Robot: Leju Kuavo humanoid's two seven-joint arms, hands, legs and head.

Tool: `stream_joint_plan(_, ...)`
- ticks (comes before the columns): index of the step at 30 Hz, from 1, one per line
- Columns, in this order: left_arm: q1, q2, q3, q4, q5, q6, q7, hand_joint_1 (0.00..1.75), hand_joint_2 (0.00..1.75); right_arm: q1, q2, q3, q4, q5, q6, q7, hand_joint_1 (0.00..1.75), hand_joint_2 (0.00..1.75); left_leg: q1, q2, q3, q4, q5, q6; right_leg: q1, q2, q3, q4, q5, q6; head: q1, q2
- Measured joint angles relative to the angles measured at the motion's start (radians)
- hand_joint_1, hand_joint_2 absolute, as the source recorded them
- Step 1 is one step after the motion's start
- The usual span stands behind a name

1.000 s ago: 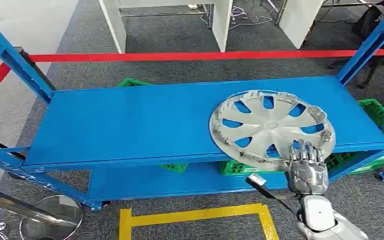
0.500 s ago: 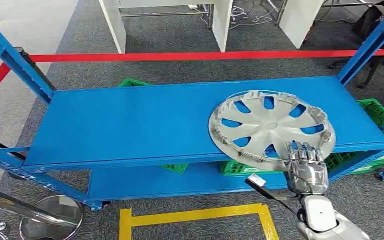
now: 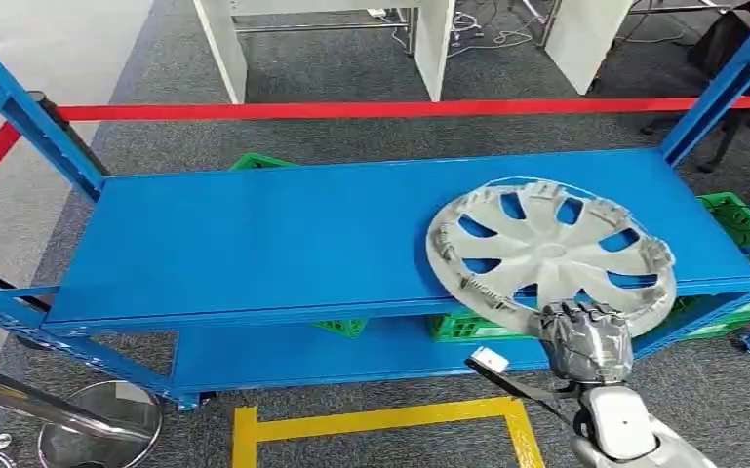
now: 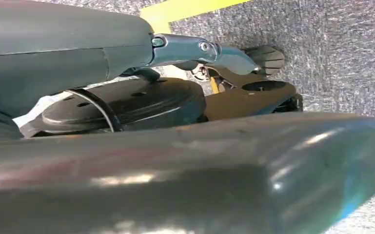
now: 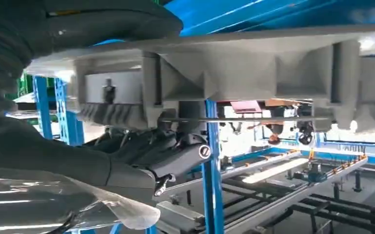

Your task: Take the parts from the cabinet and place them on the table.

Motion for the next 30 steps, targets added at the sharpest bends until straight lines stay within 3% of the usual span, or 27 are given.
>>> stream_joint_plan(5, 0.0, -0.002, 0.0, 0.0, 0.015, 0.006, -0.013, 0.0, 0.0, 0.007, -0.023, 0.009, -0.111, -0.001, 0.0, 0.074, 1.75, 1.75, 0.0, 0.0, -0.001, 0.0, 0.0, 0.0, 0.0, 0.0, -0.001, 0.0, 0.0, 0.0, 0.0, 0.0)
stream_joint_plan(11, -0.002, -0.006, 0.0, 0.0, 0.017, 0.012, -0.021, 0.0, 0.0, 0.028, -0.056, -0.036, -0.275, -0.003, 0.0, -0.012, 1.75, 1.75, 0.0, 0.0, -0.001, 0.0, 0.0, 0.0, 0.0, 0.001, -0.002, 0.0, 0.0, 0.0, 0.0, 0.0)
stream_joint_plan(13, -0.003, -0.006, 0.0, 0.0, 0.017, 0.012, -0.022, 0.0, 0.0, 0.044, -0.056, -0.059, -0.31, -0.004, 0.0, -0.091, 1.75, 1.75, 0.0, 0.0, -0.001, 0.001, 0.0, 0.0, 0.0, 0.0, -0.002, 0.0, 0.0, 0.0, 0.0, 0.0)
stream_joint_plan(16, -0.002, -0.008, 0.0, 0.0, 0.021, 0.014, -0.022, 0.0, 0.0, 0.105, 0.034, -0.191, -0.416, -0.003, 0.0, -0.472, 1.75, 1.75, 0.0, -0.001, -0.003, 0.0, 0.0, 0.0, 0.0, -0.001, -0.003, 0.0, 0.0, 0.0, 0.0, 0.0)
stream_joint_plan(17, -0.003, -0.008, 0.0, 0.0, 0.024, 0.014, -0.022, 0.0, 0.0, 0.119, 0.077, -0.244, -0.453, -0.003, 0.0, -0.581, 1.75, 1.75, 0.0, -0.001, -0.003, 0.0, 0.0, 0.0, 0.001, 0.001, -0.003, 0.0, 0.0, 0.0, 0.0, 0.0)
stream_joint_plan(18, -0.004, -0.008, -0.001, 0.0, 0.025, 0.014, -0.022, 0.0, 0.0, 0.127, 0.116, -0.284, -0.484, -0.001, 0.0, -0.65, 1.75, 1.75, 0.0, 0.0, -0.003, 0.0, 0.0, 0.0, 0.001, 0.001, -0.004, 0.0, 0.0, 0.0, -0.002, 0.0)
stream_joint_plan(21, -0.005, -0.01, -0.001, 0.0, 0.026, 0.014, -0.022, 0.0, 0.0, 0.141, 0.178, -0.355, -0.545, -0.002, 0.0, -0.661, 1.75, 1.75, 0.001, -0.002, -0.003, 0.0, 0.0, 0.0, 0.001, -0.003, -0.004, 0.0, -0.001, -0.001, 0.0, 0.0)
stream_joint_plan(26, -0.006, -0.01, -0.001, 0.0, 0.026, 0.014, -0.022, 0.0, 0.0, 0.157, 0.225, -0.412, -0.587, -0.001, 0.0, -0.658, 1.75, 1.75, 0.001, -0.002, -0.004, 0.0, 0.0, 0.0, 0.001, -0.002, -0.003, 0.0, -0.001, 0.0, 0.0, 0.0)
stream_joint_plan(30, -0.006, -0.01, -0.002, 0.0, 0.027, 0.014, -0.022, 0.0, 0.0, 0.166, 0.276, -0.446, -0.624, 0.0, 0.0, -0.764, 1.75, 1.75, 0.0, -0.001, -0.004, 0.001, 0.0, 0.0, 0.0, -0.001, -0.003, 0.0, 0.0, 0.0, 0.0, 0.0)
